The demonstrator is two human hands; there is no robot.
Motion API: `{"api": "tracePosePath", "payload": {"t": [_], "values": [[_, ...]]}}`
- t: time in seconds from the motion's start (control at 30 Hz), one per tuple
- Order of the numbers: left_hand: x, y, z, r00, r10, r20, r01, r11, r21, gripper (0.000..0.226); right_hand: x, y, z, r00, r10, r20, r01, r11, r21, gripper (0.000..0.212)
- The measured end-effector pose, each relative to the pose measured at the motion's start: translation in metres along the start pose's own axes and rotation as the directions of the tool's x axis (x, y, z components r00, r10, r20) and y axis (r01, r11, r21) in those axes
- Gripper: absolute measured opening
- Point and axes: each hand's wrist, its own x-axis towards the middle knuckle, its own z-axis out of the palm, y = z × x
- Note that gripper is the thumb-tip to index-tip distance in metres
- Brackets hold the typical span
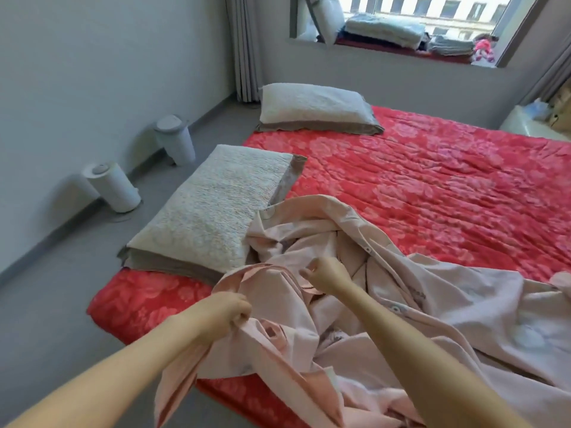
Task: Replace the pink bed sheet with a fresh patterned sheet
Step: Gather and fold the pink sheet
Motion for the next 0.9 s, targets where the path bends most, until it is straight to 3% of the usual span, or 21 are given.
{"api": "tracePosePath", "payload": {"t": [0.13,0.37,0.53,0.63,0.7,0.77,0.83,0.9], "values": [[0.037,-0.044,0.008,0.996,-0.076,0.039,0.083,0.974,-0.213,0.033,0.097,-0.016,0.031,0.996,0.048,-0.081,-0.046,0.999,0.028,0.032],[0.077,-0.116,0.037,0.990,-0.098,0.105,0.141,0.812,-0.567,0.028,0.240,-0.038,0.110,0.996,0.072,-0.049,-0.081,0.969,-0.231,0.039],[0.097,-0.153,0.053,0.980,-0.031,0.198,0.154,0.745,-0.649,0.020,0.306,-0.047,0.146,0.995,0.052,-0.084,-0.069,0.972,-0.223,0.044],[0.117,-0.161,0.050,0.998,0.010,0.067,0.041,0.700,-0.713,0.019,0.327,-0.051,0.151,0.997,0.049,-0.067,-0.070,0.929,-0.363,0.022],[0.124,-0.166,0.045,0.990,0.092,0.104,0.007,0.716,-0.698,0.009,0.336,-0.049,0.141,0.992,0.042,-0.123,-0.077,0.952,-0.297,0.017],[0.129,-0.181,0.044,0.946,0.167,0.279,0.087,0.696,-0.712,0.015,0.342,-0.055,0.112,0.962,0.006,-0.271,-0.033,0.995,-0.097,0.021],[0.139,-0.201,0.037,0.974,0.040,0.221,0.140,0.661,-0.737,0.032,0.339,-0.071,0.061,0.902,-0.070,-0.427,0.074,0.997,-0.006,0.029],[0.157,-0.227,0.017,0.971,-0.238,0.014,0.174,0.668,-0.724,0.068,0.326,-0.100,-0.002,0.851,-0.099,-0.515,0.101,0.995,-0.024,0.026]]}}
